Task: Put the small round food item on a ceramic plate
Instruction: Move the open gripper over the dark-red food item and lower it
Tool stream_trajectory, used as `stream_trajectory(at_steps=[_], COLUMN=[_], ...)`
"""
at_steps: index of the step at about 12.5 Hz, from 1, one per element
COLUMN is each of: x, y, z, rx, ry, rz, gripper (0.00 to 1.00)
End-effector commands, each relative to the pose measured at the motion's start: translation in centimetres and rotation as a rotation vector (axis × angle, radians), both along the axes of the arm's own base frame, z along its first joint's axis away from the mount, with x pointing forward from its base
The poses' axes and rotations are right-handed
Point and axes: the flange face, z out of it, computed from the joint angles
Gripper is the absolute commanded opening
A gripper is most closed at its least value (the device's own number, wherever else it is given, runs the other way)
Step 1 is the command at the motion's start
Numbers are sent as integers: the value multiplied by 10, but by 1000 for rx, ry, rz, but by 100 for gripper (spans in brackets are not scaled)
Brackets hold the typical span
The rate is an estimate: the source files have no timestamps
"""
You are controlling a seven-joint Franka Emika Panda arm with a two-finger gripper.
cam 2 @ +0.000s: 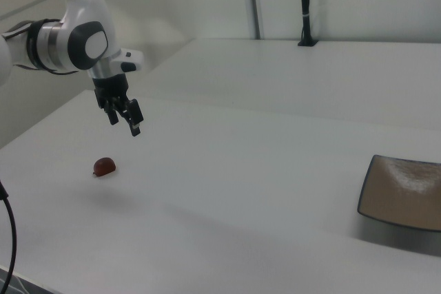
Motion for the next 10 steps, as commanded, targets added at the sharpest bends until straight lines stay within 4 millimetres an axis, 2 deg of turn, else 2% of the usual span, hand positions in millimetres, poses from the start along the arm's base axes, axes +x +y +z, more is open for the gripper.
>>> stream_trajectory(at_steps=[1, 3, 6, 10], x=[10, 9, 3, 11], y=[28, 35, 72, 85], z=[4, 6, -22, -30], rx=[92, 102, 100, 129], ry=[-18, -10, 42, 28], rz=[-112, -179, -208, -327], gripper=[100, 100, 100, 100])
